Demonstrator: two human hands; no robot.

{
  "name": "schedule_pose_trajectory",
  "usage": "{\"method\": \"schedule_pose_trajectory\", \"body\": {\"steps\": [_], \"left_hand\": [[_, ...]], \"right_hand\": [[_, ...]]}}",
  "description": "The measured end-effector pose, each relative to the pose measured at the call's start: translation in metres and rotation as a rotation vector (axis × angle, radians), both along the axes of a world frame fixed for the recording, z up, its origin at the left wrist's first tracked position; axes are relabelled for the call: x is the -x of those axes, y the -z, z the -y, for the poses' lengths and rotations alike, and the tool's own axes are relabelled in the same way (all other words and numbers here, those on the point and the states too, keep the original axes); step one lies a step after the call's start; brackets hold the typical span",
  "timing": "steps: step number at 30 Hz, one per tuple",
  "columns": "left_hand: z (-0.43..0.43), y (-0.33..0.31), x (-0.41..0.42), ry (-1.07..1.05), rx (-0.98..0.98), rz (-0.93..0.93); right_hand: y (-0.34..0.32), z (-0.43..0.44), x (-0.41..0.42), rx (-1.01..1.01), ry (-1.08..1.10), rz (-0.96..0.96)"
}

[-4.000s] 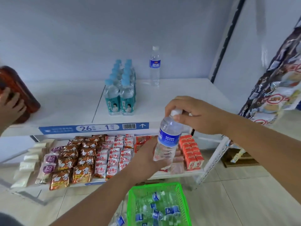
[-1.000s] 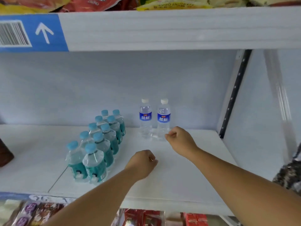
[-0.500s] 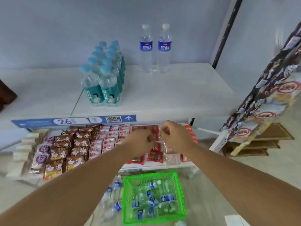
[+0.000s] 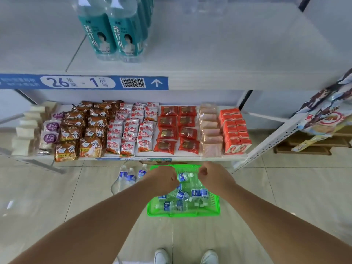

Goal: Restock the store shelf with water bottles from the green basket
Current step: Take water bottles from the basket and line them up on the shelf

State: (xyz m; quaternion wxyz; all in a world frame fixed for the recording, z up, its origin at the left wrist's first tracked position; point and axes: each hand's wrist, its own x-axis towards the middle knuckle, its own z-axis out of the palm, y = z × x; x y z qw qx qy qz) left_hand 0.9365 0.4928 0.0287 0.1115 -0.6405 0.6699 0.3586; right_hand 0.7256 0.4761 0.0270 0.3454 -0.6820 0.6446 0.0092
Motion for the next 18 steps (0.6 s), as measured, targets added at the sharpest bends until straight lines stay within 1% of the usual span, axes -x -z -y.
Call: {"method": "schedule_pose_trajectory", "body": {"steps": [3, 5, 13, 16, 18], "left_hand": [[0.005, 0.065, 0.000, 0.031, -0.010, 0.056], [0.010, 0.122, 0.002, 0.024, -0.021, 0.066], [0.023, 0.397, 0.015, 0.008, -0.099, 0.070], [0.024, 0.482, 0.020, -0.022, -0.103, 0.071], [0.022, 0.525, 0.024, -0.025, -0.125, 0.053]], "right_hand": [[0.064, 0.006, 0.001, -0.048, 0.024, -0.009], [0.119, 0.011, -0.001, -0.063, 0.030, -0.015], [0.400, 0.015, -0.004, -0.137, 0.018, -0.075], [0.492, 0.015, -0.003, -0.197, 0.007, -0.089], [0.540, 0.012, -0.002, -0.239, -0.013, -0.119]]}}
